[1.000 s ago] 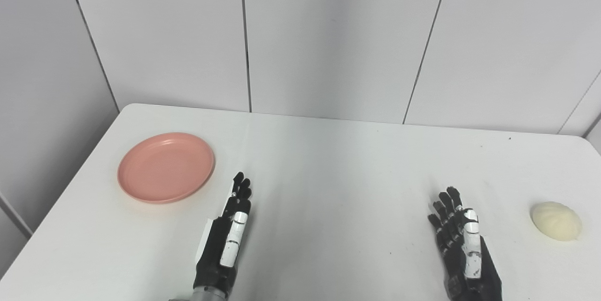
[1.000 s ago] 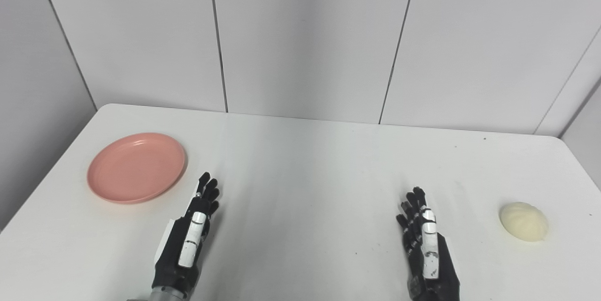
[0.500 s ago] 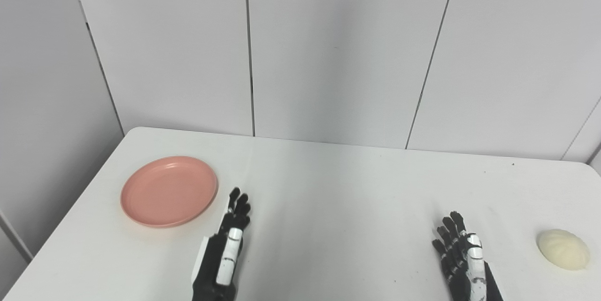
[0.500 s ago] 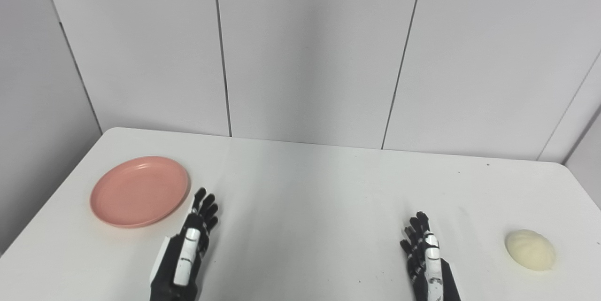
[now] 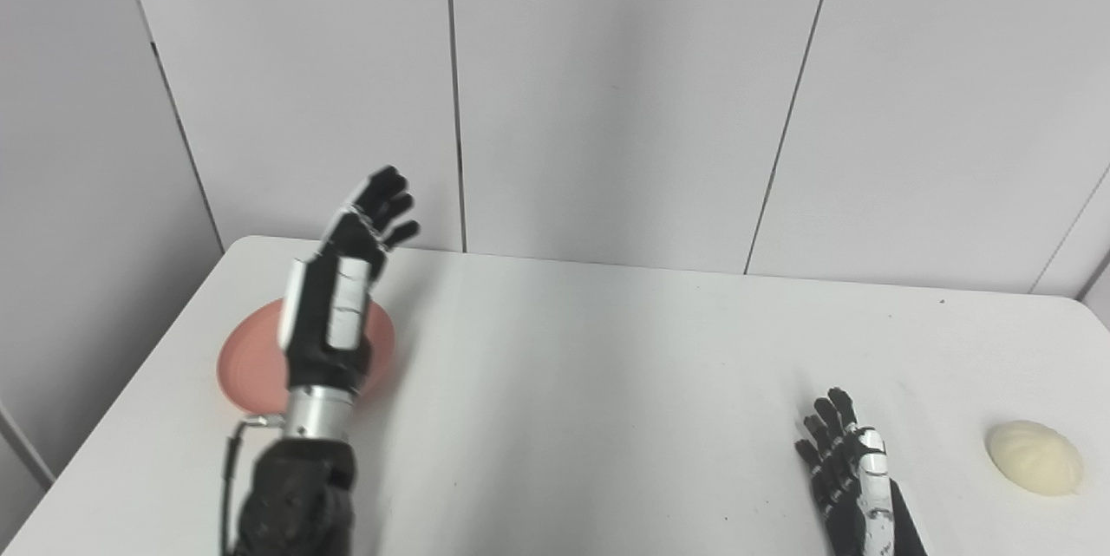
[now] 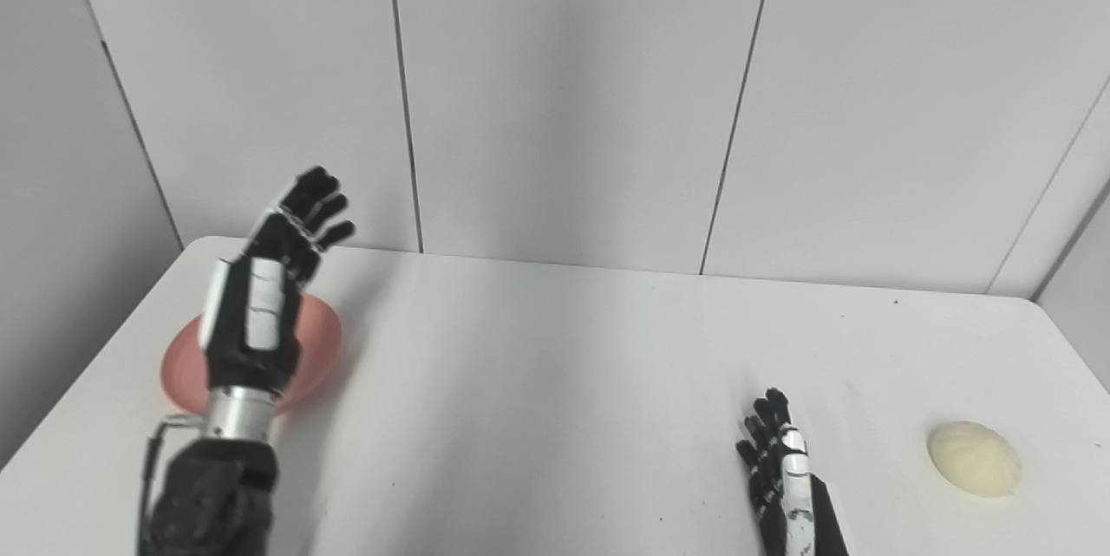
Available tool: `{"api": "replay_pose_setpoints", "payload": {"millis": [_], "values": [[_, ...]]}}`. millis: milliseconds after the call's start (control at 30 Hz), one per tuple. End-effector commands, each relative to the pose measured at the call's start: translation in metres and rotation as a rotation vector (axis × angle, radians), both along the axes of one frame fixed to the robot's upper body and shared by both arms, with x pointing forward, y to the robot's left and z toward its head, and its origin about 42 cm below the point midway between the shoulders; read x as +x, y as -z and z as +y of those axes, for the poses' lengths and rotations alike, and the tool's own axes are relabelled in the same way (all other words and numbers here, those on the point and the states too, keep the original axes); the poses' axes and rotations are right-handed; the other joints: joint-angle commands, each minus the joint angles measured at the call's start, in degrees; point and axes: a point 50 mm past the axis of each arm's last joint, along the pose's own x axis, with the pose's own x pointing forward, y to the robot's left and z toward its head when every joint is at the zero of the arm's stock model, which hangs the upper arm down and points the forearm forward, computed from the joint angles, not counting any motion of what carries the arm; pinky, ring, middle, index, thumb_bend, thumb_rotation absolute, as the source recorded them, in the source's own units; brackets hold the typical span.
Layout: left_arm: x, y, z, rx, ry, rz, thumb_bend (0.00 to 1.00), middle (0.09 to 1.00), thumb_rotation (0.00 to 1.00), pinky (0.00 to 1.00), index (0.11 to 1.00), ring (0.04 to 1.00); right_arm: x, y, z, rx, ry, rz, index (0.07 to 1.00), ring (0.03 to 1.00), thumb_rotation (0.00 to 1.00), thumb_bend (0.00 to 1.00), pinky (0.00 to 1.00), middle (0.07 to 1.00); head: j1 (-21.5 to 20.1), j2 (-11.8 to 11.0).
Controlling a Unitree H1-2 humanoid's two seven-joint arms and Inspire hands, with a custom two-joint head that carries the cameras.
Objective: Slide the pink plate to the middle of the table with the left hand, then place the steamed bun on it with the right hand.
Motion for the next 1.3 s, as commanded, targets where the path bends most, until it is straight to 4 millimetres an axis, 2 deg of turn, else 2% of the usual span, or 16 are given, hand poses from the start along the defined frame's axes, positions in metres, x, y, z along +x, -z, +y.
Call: {"api": "replay_pose_setpoints", "payload": {"millis": [0, 67, 133, 233, 333, 400, 567, 800, 867, 1033, 1067, 1167, 1267], "values": [[0.011, -0.028, 0.013, 0.016, -0.021, -0.079, 0.94, 0.847, 0.92, 0.76, 0.821, 0.844, -0.005, 0.012, 0.004, 0.018, -0.002, 0.022, 1.0, 0.991, 1.0, 0.68, 1.0, 1.0, 0.1, 0.0], [0.018, -0.033, 0.032, 0.017, -0.051, -0.079, 0.94, 0.837, 0.91, 0.78, 0.839, 0.832, -0.005, 0.012, 0.004, 0.014, -0.002, 0.025, 1.0, 0.99, 1.0, 0.66, 1.0, 1.0, 0.1, 0.1], [0.024, -0.036, 0.048, 0.015, -0.077, -0.075, 0.89, 0.843, 0.93, 0.82, 0.869, 0.838, -0.005, 0.012, 0.004, 0.011, -0.005, 0.027, 1.0, 0.989, 1.0, 0.66, 1.0, 1.0, 0.1, 0.1], [0.034, -0.038, 0.071, 0.0, -0.084, -0.06, 0.89, 0.867, 0.92, 0.83, 0.879, 0.87, -0.005, 0.012, 0.003, 0.015, -0.006, 0.027, 1.0, 0.987, 1.0, 0.67, 1.0, 1.0, 0.0, 0.2], [0.045, -0.038, 0.094, -0.015, -0.077, -0.035, 0.9, 0.889, 0.92, 0.8, 0.9, 0.891, -0.006, 0.012, 0.004, 0.016, -0.01, 0.03, 1.0, 0.987, 1.0, 0.67, 1.0, 1.0, 0.0, 0.4], [0.05, -0.038, 0.106, -0.013, -0.081, -0.022, 0.89, 0.888, 0.93, 0.8, 0.918, 0.896, -0.007, 0.012, 0.004, 0.015, -0.009, 0.031, 1.0, 0.983, 1.0, 0.67, 1.0, 1.0, 0.0, 0.6], [0.063, -0.036, 0.131, -0.012, -0.123, 0.033, 0.91, 0.904, 0.93, 0.81, 0.89, 0.901, -0.007, 0.012, 0.005, 0.018, -0.004, 0.034, 1.0, 0.974, 1.0, 0.68, 0.99, 1.0, -0.1, 0.8], [0.075, -0.022, 0.157, -0.008, -0.164, 0.106, 0.88, 0.912, 0.94, 0.82, 0.892, 0.898, -0.008, 0.011, 0.005, 0.017, -0.007, 0.037, 1.0, 0.962, 1.0, 0.68, 0.97, 0.991, -0.1, 1.4], [0.078, -0.016, 0.164, -0.025, -0.179, 0.143, 0.91, 0.92, 0.94, 0.83, 0.91, 0.907, -0.008, 0.01, 0.005, 0.015, -0.006, 0.039, 1.0, 0.96, 1.0, 0.69, 0.97, 0.99, -0.1, 1.6], [0.086, -0.002, 0.18, -0.06, -0.215, 0.204, 0.89, 0.911, 0.96, 0.8, 0.918, 0.907, -0.01, 0.008, 0.004, 0.014, -0.002, 0.041, 0.999, 0.953, 1.0, 0.69, 0.95, 0.981, -0.1, 2.2], [0.087, 0.0, 0.181, -0.064, -0.215, 0.219, 0.9, 0.912, 0.96, 0.79, 0.915, 0.905, -0.01, 0.008, 0.004, 0.014, -0.003, 0.04, 1.0, 0.955, 1.0, 0.69, 0.96, 0.982, -0.1, 2.3], [0.089, 0.01, 0.183, -0.071, -0.222, 0.269, 0.85, 0.916, 0.98, 0.83, 0.915, 0.905, -0.009, 0.008, 0.003, 0.017, -0.004, 0.041, 0.999, 0.953, 1.0, 0.69, 0.96, 0.98, -0.3, 2.6], [0.093, 0.023, 0.184, -0.111, -0.225, 0.317, 0.89, 0.904, 0.93, 0.86, 0.895, 0.901, -0.01, 0.007, 0.004, 0.014, -0.004, 0.044, 0.998, 0.951, 1.0, 0.69, 0.96, 0.978, -0.6, 2.8]]}}
